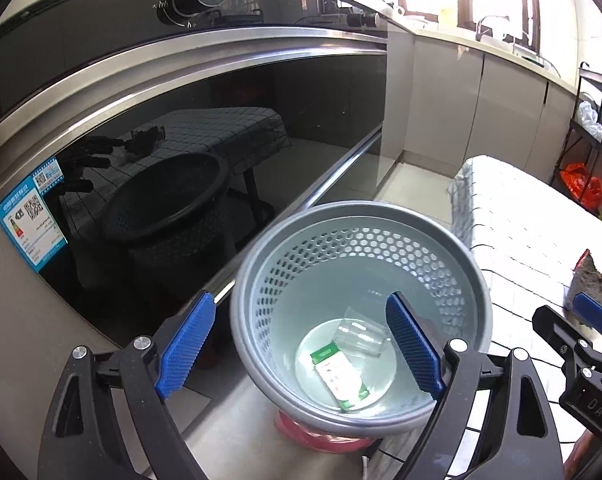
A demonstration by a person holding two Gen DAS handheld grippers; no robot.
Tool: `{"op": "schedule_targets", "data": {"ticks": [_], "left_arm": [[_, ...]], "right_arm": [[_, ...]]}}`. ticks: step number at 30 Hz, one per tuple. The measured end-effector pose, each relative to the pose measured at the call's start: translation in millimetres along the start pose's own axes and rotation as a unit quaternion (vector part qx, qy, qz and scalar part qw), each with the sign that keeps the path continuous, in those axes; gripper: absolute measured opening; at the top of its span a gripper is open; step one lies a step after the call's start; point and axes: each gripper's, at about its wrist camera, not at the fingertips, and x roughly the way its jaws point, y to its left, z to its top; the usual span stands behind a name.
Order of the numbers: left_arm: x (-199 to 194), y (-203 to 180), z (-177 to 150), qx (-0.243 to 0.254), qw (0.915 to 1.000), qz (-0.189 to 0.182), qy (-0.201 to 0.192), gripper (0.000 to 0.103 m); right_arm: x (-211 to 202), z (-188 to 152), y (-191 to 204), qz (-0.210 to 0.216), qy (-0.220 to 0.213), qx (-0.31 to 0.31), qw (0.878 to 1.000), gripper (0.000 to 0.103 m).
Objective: Collect trash
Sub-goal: 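Move both open tools back over the table toward the remaining trash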
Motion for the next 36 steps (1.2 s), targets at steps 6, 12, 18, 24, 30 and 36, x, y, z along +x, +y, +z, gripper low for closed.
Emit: {"op": "schedule_targets", "data": {"ticks": [6,12,18,24,30,36], "left_arm": [[-15,-15,-7,-0.001,0.9997,-0.024,-0.009,0.088],[-31,-43,-16,0.015,0.9979,-0.058,-0.023,0.094],[-46,-77,-25,0.032,0.9936,-0.104,-0.033,0.096],[-61,-113,-29,0.049,0.9865,-0.151,-0.039,0.096],[-75,-147,-30,0.077,0.9803,-0.174,-0.053,0.096],[-72,-187,-28,0.092,0.9757,-0.193,-0.046,0.096]], "right_arm": [[-24,-8,-19,-0.020,-0.013,0.007,1.000,0.078],[-50,-21,-46,-0.042,-0.022,0.021,0.999,0.078],[-77,-36,-86,-0.064,-0.029,0.039,0.997,0.078],[-103,-50,-133,-0.095,-0.040,0.070,0.992,0.080],[-126,-71,-189,-0.128,-0.043,0.107,0.985,0.081],[-135,-89,-238,-0.157,-0.031,0.142,0.977,0.081]]}}
